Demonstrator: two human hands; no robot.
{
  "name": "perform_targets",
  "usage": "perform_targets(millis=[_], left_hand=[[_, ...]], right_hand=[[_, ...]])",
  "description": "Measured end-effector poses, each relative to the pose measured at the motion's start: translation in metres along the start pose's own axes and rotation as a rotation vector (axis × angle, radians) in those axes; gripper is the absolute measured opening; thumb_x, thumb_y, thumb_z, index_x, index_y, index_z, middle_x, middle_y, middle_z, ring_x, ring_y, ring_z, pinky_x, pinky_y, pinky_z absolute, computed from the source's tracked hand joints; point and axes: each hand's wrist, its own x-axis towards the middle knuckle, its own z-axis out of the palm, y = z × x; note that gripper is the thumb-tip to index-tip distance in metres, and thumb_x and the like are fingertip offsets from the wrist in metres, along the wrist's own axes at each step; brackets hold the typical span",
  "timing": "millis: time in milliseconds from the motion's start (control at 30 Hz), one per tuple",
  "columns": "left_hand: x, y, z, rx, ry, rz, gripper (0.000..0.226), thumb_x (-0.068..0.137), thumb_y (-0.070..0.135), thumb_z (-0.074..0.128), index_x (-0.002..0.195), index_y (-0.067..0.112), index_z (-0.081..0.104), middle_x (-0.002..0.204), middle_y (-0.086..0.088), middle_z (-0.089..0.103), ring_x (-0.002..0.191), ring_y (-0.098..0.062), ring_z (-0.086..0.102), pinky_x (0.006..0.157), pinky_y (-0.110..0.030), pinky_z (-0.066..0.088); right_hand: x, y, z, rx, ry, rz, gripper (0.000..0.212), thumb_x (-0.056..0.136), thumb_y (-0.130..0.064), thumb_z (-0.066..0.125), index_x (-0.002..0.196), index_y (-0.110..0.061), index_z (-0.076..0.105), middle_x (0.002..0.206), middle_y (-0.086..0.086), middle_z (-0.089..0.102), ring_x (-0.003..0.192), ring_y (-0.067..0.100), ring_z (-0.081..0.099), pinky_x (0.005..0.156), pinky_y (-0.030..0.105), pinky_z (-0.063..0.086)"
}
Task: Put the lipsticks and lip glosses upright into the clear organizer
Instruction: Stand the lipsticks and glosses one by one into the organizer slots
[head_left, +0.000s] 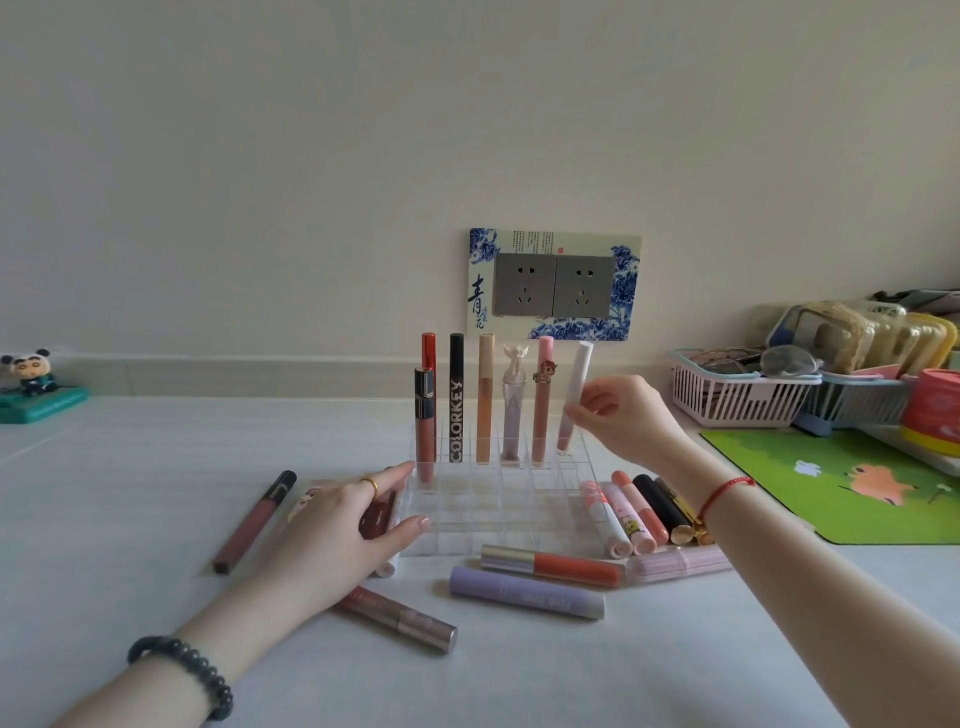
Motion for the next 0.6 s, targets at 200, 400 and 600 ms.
perform_targets(millis=[200, 400, 600], left_hand=[[0.0017, -0.0044, 0.001, 0.0, 0.006, -0.003, 0.059, 0.075, 0.058, 0.056, 0.13, 0.045, 0.041, 0.099, 0.02, 0.063, 0.083, 0.0, 0.063, 0.082, -0.028, 0.047], [0.0023, -0.0057, 0.0016, 0.001, 0.002, -0.011, 0.061, 0.074, 0.06, 0.054, 0.131, 0.046, 0.038, 0.122, 0.016, 0.059, 0.1, -0.007, 0.062, 0.095, -0.033, 0.045], [-0.0006, 0.0005, -0.0003, -0.004, 0.011, 0.0, 0.058, 0.077, 0.054, 0.057, 0.131, 0.043, 0.039, 0.112, 0.018, 0.06, 0.102, -0.002, 0.061, 0.096, -0.028, 0.043]], right_hand=[[-0.001, 0.0043, 0.0051, -0.036, -0.031, 0.002, 0.015, 0.081, -0.017, 0.063, 0.091, -0.008, 0.069, 0.081, 0.001, 0.063, 0.064, 0.003, 0.052, 0.056, 0.012, 0.038], [0.0012, 0.0057, 0.0075, -0.061, -0.039, 0.006, 0.017, 0.081, -0.021, 0.063, 0.092, -0.008, 0.069, 0.085, 0.003, 0.066, 0.07, 0.009, 0.053, 0.056, 0.013, 0.038], [0.0018, 0.006, 0.0088, -0.073, -0.037, 0.013, 0.018, 0.081, -0.022, 0.063, 0.092, -0.008, 0.068, 0.084, 0.004, 0.065, 0.072, 0.012, 0.053, 0.056, 0.014, 0.038]])
